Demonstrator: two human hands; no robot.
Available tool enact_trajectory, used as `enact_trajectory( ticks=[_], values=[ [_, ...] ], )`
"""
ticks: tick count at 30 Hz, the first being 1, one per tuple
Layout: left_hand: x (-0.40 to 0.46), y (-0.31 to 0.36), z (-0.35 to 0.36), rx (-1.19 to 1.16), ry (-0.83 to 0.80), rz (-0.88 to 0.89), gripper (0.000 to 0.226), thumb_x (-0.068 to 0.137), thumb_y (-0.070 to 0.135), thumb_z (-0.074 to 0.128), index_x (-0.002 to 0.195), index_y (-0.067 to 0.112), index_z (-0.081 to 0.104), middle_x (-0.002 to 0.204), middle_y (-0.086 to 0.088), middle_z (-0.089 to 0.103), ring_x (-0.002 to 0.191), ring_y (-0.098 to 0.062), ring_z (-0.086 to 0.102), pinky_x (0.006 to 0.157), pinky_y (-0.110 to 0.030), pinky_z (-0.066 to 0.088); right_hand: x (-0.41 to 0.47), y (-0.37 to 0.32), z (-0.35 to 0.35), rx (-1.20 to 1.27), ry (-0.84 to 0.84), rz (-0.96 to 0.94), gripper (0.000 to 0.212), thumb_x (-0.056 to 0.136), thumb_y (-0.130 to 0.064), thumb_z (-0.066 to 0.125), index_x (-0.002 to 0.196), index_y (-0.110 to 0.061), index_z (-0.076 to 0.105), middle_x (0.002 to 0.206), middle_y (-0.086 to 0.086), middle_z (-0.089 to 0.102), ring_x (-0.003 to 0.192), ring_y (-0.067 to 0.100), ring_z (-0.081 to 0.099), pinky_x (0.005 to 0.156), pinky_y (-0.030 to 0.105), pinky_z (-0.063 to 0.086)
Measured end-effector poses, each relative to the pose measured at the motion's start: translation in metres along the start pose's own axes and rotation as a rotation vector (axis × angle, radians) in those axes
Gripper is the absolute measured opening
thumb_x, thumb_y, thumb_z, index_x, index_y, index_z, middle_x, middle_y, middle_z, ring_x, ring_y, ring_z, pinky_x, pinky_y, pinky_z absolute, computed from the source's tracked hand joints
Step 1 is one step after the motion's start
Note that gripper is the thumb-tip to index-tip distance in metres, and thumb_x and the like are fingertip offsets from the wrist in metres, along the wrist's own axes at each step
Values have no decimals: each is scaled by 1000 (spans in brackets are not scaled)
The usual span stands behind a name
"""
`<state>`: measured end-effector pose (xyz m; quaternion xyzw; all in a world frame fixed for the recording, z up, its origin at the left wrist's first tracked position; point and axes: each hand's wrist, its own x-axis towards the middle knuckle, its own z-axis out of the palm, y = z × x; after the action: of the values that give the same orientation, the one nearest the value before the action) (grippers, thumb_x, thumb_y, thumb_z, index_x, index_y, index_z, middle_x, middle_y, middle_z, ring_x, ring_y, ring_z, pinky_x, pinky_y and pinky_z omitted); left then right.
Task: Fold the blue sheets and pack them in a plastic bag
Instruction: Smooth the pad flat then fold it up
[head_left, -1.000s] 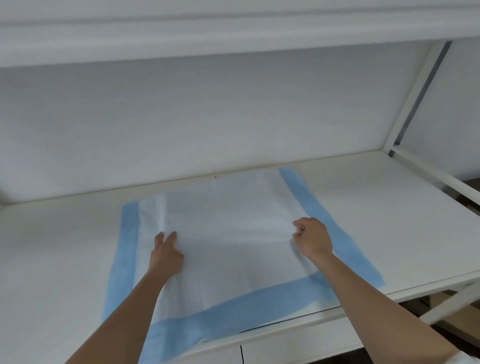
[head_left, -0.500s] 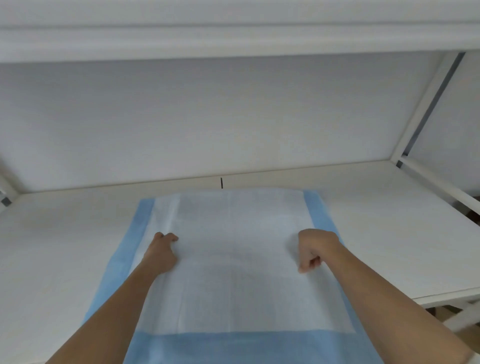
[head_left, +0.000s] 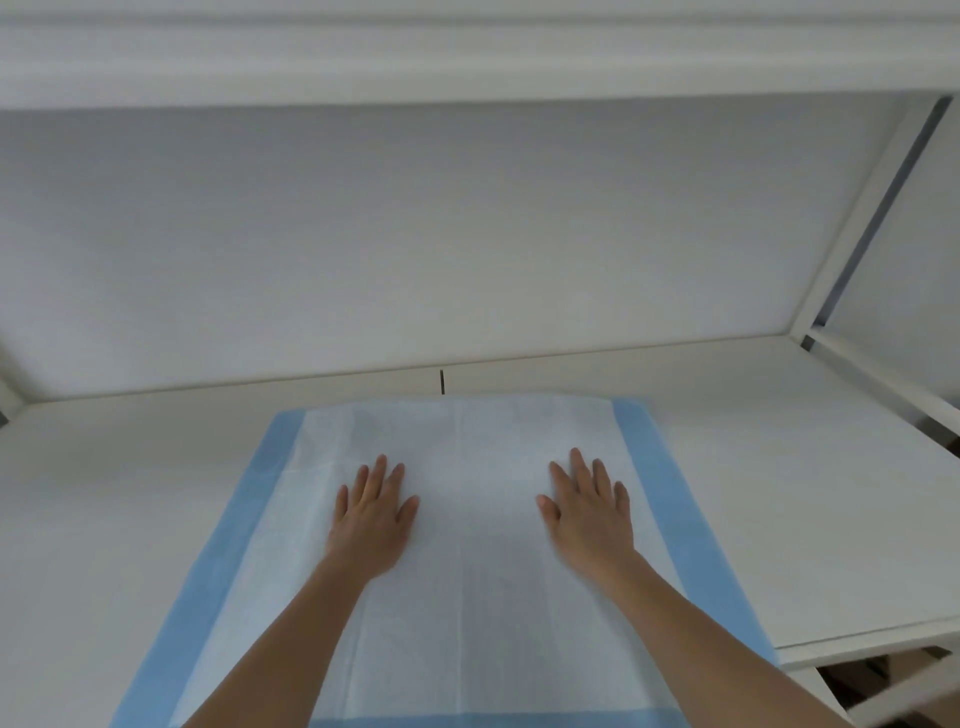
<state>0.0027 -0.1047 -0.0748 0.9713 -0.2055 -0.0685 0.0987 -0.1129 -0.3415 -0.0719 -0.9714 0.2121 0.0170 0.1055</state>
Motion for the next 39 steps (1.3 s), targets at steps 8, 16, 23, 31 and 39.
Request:
enact_trajectory(
  ticks=[8, 16, 23, 31, 39],
  values=[
    [9, 1, 13, 42, -3, -8, 60, 99, 50, 9, 152, 25, -4, 160, 4, -13, 147, -14, -11, 120, -37, -7, 8, 7, 8, -61, 80, -49, 57, 101, -46, 8, 153, -24, 10, 161, 1, -7, 148, 23, -12, 121, 41, 1],
    [15, -1, 15, 75, 30, 21, 60, 99, 51, 7, 152, 26, -8, 159, 6, -13, 146, -11, -12, 120, -35, -8, 25, 1, 8, -143, 133, -53, 117, 61, -55, -49, 151, -20, 16, 161, 2, 7, 149, 25, -2, 119, 43, 0],
    [17, 1, 17, 91, 66, 32, 88, 74, 68, -24, 151, 27, -9, 159, 8, -14, 146, -9, -12, 119, -34, -8, 65, -24, 4, -88, 68, -33, 62, 102, -41, 18, 150, -2, 16, 158, 16, 14, 148, 26, 6, 121, 37, 2],
    [20, 1, 18, 123, 77, 35, 117, 51, 75, -39, 152, 27, -5, 160, 6, -7, 147, -13, -5, 119, -34, -2, 91, -27, 14, 8, 135, -65, 61, 102, -42, 19, 151, -5, 15, 159, 16, 10, 148, 25, 6, 121, 34, 1],
    [61, 12, 11, 95, 65, 46, 110, 58, 74, -31, 153, 26, 0, 161, 3, -5, 148, -15, -4, 119, -34, -1, 92, -29, 24, 3, 179, -95, 97, 69, -55, -21, 153, -19, 10, 162, 3, 3, 149, 21, 2, 120, 37, 2]
  ],
)
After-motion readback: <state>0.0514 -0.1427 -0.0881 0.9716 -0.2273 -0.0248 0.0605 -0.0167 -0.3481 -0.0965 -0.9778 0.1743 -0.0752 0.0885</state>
